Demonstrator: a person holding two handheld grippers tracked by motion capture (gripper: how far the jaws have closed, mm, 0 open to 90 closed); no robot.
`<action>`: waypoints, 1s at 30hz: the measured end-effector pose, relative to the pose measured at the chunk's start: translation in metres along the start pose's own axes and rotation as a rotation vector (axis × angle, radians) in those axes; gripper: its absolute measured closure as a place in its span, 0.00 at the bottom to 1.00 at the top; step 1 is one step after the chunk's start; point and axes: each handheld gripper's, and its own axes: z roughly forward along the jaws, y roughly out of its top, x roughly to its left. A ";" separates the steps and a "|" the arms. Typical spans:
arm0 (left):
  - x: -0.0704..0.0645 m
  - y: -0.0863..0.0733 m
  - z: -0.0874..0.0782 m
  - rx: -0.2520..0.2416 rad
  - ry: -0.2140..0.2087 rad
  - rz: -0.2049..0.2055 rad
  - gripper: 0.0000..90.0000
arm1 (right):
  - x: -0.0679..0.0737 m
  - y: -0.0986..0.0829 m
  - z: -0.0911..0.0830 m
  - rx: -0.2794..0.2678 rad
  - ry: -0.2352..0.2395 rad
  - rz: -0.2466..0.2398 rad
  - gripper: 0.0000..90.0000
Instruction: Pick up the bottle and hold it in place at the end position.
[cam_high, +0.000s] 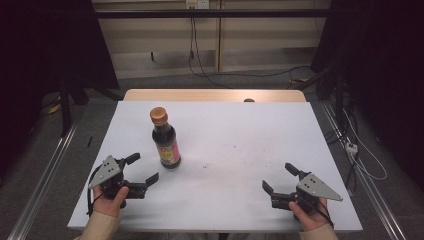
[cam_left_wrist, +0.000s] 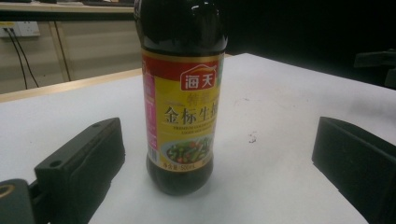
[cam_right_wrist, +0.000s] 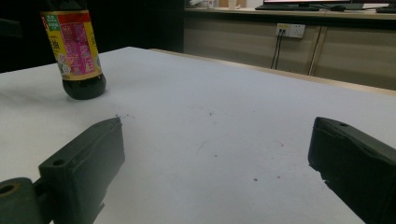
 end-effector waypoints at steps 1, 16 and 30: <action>-0.001 0.001 0.001 0.002 0.009 -0.004 0.02 | 0.000 0.000 0.000 -0.001 0.000 -0.001 0.03; -0.004 0.026 0.020 -0.002 0.059 -0.011 0.03 | -0.003 0.000 -0.001 -0.006 -0.016 0.010 0.04; -0.011 0.043 0.043 0.058 0.062 0.029 0.07 | 0.000 0.001 -0.001 -0.007 0.001 -0.004 0.04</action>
